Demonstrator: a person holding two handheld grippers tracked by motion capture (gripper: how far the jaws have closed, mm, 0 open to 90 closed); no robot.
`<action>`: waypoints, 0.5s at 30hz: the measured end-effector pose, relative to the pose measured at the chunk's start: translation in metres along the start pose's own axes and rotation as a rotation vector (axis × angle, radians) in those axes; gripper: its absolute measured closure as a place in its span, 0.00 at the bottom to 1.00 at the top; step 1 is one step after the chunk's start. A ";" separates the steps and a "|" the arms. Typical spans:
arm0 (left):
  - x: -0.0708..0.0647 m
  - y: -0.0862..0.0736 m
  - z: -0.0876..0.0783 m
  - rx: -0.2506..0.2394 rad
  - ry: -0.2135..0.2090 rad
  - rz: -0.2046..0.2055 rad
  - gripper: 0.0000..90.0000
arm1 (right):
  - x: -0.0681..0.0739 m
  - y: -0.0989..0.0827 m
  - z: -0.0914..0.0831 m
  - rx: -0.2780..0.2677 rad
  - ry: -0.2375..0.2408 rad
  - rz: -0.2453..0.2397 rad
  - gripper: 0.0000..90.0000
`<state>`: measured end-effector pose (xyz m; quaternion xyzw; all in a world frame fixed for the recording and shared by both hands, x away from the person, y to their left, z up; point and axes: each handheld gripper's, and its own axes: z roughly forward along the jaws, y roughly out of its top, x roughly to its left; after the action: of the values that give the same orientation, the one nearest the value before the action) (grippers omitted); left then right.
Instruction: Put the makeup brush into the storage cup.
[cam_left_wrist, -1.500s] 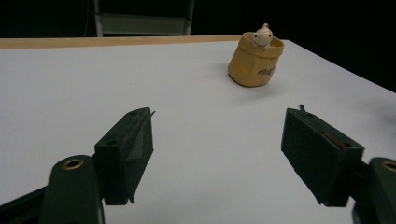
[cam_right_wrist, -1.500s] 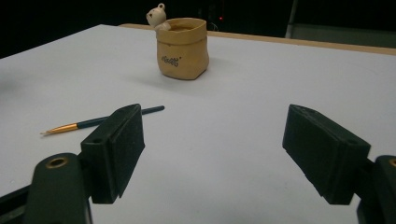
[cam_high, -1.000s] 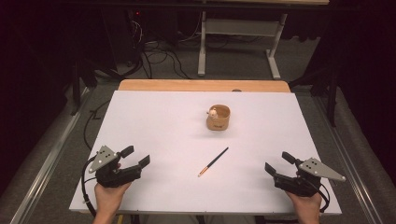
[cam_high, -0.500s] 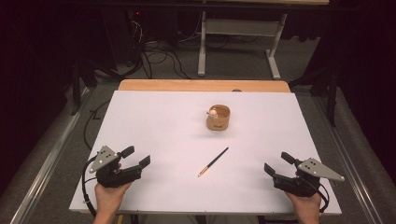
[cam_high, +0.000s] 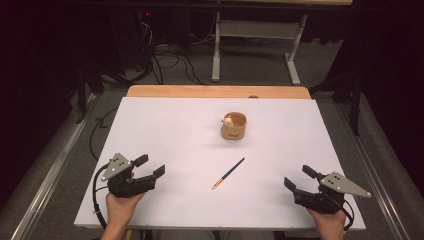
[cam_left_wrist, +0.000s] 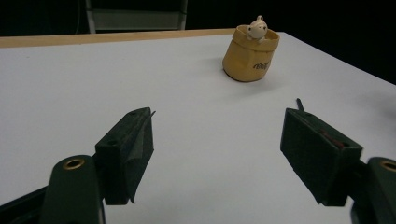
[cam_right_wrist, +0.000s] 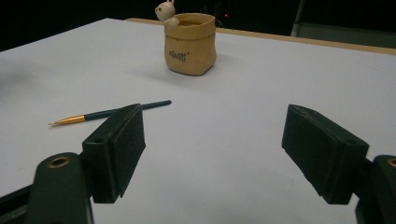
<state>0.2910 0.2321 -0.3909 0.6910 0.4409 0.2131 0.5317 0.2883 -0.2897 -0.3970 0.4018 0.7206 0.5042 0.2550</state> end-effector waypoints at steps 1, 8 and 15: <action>0.000 0.000 0.000 0.000 0.000 0.000 0.29 | 0.000 0.000 0.000 0.000 0.000 0.000 0.26; 0.000 0.000 0.001 0.001 -0.002 -0.002 0.29 | 0.003 0.004 0.002 -0.012 0.019 -0.008 0.26; -0.001 -0.001 0.003 0.007 -0.004 0.000 0.29 | 0.007 0.008 0.007 -0.007 0.037 -0.024 0.26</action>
<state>0.2924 0.2303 -0.3923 0.6933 0.4408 0.2103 0.5300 0.2921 -0.2789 -0.3919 0.3828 0.7281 0.5111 0.2491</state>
